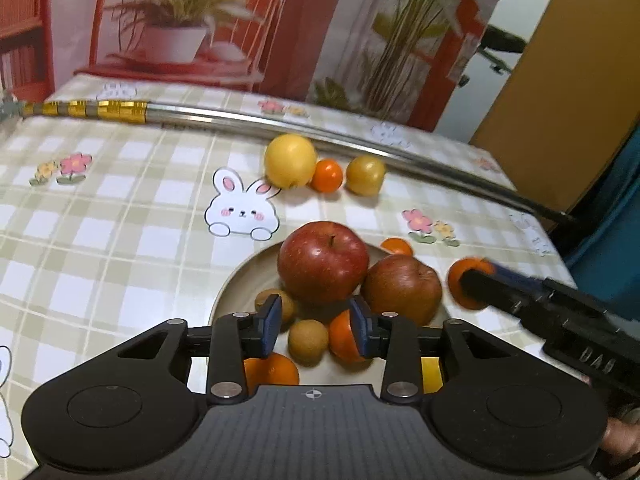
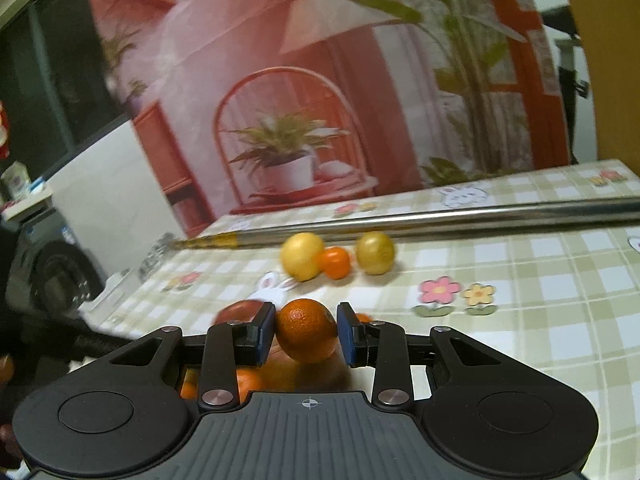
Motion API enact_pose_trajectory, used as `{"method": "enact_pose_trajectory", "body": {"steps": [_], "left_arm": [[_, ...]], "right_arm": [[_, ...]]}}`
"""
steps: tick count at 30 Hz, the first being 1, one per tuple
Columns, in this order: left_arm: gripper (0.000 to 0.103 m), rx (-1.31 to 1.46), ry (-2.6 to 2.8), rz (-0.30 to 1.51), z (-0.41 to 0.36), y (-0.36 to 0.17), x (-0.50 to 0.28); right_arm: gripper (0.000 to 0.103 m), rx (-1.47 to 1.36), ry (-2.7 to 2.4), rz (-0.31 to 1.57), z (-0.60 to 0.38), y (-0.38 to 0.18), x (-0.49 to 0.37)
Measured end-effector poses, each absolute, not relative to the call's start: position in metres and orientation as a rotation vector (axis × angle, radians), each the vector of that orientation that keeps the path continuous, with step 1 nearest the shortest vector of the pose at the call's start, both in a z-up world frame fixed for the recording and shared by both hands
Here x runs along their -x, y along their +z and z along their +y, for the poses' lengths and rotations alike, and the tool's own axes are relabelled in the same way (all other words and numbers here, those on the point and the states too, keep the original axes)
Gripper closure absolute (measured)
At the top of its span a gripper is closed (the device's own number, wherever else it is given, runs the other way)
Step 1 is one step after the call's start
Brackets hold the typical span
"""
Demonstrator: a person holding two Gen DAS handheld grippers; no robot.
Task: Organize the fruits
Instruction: 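Open the left tool over the plate while the right tool holds the tangerine above it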
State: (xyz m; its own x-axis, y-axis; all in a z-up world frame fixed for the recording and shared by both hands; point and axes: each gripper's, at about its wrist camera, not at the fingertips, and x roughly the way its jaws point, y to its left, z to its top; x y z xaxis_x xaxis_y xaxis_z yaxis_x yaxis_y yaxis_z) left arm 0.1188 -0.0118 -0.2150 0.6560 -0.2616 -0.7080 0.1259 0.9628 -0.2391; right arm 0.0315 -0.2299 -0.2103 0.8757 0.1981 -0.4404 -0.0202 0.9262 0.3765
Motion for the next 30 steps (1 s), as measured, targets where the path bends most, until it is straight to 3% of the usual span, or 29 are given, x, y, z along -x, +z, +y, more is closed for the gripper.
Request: {"method": "enact_pose_trajectory", "body": {"steps": [7, 30], "left_arm": [[0.056, 0.173, -0.204, 0.770, 0.004, -0.204, -0.083], [0.056, 0.320, -0.125, 0.743, 0.050, -0.215, -0.053]], "right_arm": [[0.072, -0.327, 0.140, 0.551, -0.193, -0.201, -0.011], [0.072, -0.089, 0.188, 0.774, -0.120, -0.219, -0.010]]}}
